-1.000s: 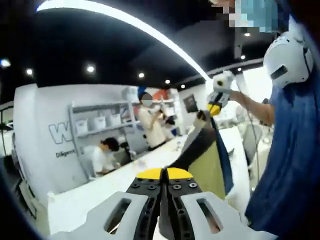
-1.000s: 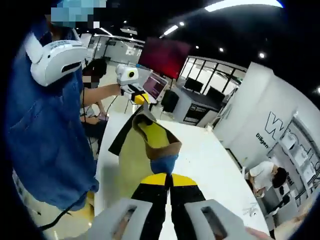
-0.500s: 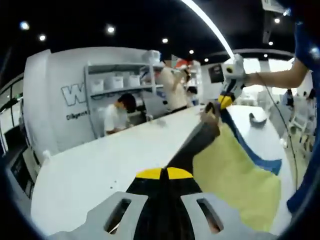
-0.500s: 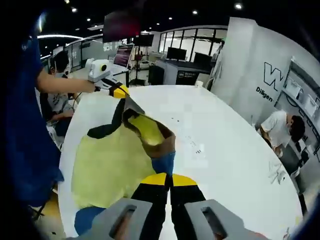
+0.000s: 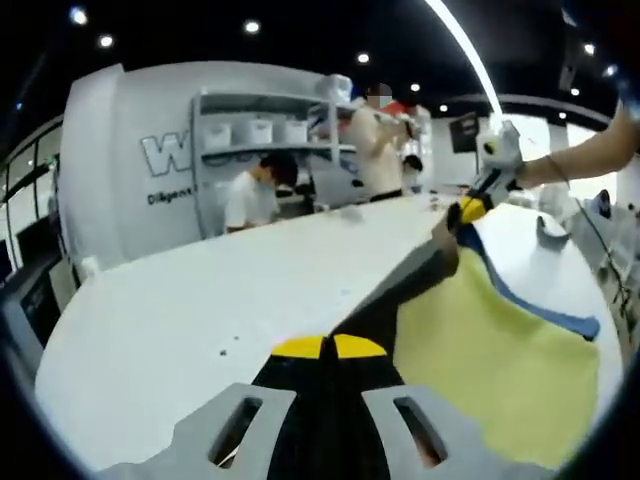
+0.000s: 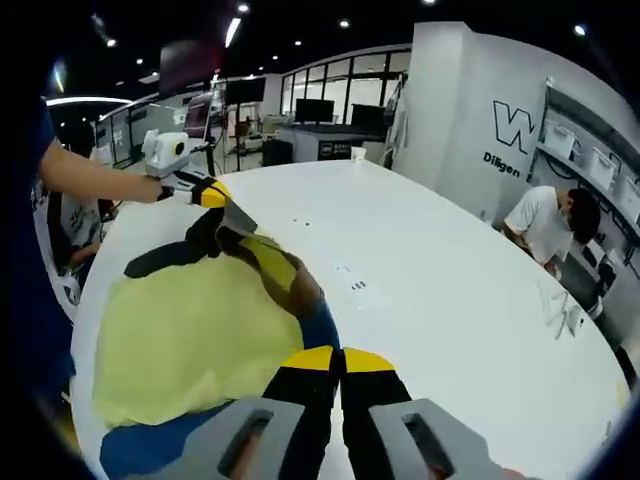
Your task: Fold the garment on the visible template until the final outline fits inside the template.
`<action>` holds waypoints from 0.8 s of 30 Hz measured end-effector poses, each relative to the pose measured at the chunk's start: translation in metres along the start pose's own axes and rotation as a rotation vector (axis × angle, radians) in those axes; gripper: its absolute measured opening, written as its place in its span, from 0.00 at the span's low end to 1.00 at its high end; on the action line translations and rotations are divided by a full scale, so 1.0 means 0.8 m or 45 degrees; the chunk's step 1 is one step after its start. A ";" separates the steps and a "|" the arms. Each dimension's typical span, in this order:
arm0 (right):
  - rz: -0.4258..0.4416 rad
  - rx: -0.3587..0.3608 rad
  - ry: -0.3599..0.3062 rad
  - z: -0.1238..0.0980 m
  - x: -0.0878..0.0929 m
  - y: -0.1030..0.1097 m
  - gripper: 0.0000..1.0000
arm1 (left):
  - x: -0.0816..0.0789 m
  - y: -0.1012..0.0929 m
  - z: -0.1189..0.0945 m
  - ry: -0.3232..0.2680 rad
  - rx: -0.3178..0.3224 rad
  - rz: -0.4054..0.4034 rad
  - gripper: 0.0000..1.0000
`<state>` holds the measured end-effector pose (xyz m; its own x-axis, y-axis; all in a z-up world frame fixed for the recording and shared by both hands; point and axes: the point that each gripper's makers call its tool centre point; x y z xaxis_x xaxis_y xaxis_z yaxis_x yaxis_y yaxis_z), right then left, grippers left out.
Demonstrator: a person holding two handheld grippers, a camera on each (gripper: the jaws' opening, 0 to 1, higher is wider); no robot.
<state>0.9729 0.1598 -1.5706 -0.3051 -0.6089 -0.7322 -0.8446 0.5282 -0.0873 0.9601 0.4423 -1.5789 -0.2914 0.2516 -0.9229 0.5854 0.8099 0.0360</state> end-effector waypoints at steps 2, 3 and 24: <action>0.031 0.004 0.008 0.010 0.007 -0.006 0.00 | 0.010 0.001 0.009 0.031 -0.009 -0.025 0.00; 0.038 0.006 0.011 0.012 0.009 -0.007 0.00 | 0.012 0.002 0.011 0.037 -0.009 -0.028 0.00; 0.275 0.212 -0.150 -0.044 0.073 -0.002 0.30 | 0.007 -0.005 -0.033 0.012 -0.066 -0.039 0.31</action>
<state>0.9411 0.1024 -1.5896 -0.4087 -0.4038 -0.8185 -0.6787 0.7341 -0.0233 0.9364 0.4545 -1.5741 -0.3160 0.2314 -0.9201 0.5365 0.8434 0.0279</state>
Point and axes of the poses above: the point that each gripper's makers call its tool centre point, and the gripper's own axes: z roughly forward along the fingers, y roughly to its left, x roughly out of its underside, and after that the axes turned 4 degrees about y, right-handed
